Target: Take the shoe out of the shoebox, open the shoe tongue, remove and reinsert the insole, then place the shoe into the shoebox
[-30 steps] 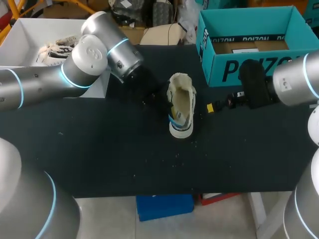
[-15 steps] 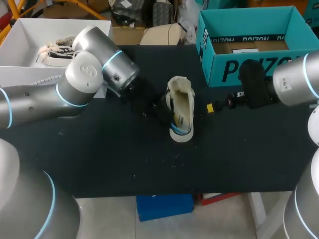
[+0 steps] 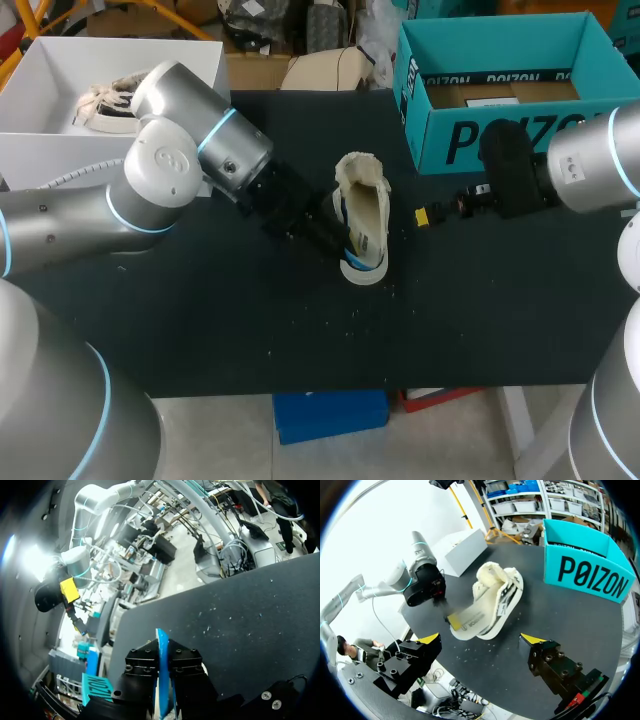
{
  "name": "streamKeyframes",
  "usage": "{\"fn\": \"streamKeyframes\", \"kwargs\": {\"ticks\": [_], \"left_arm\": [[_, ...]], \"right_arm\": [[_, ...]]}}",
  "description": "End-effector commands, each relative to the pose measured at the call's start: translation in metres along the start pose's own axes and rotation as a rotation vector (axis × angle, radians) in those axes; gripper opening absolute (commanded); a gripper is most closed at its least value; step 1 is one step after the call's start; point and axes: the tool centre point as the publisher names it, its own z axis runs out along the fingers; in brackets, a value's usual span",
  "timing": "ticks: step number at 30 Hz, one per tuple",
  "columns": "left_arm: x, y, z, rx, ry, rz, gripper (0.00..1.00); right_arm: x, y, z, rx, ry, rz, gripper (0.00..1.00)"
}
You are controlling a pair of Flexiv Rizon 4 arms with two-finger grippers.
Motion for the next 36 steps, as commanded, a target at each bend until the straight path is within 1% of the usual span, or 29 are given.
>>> {"fn": "streamKeyframes", "kwargs": {"ticks": [1, 12, 21, 36], "left_arm": [[0.003, 0.008, 0.003, -0.002, -0.01, -0.002, 0.0], [0.004, 0.025, -0.002, -0.023, -0.013, -0.007, 0.0], [0.005, 0.034, -0.003, -0.04, -0.007, -0.012, 0.0], [0.003, 0.054, -0.005, -0.083, 0.004, -0.028, 0.0]], "right_arm": [[0.001, 0.001, 0.0, 0.002, -0.002, 0.0, 1.0], [0.001, 0.001, 0.0, 0.002, -0.002, 0.0, 1.0], [0.001, 0.001, 0.0, 0.002, -0.002, 0.0, 1.0], [0.001, 0.001, 0.0, 0.002, -0.002, 0.0, 1.0]]}}
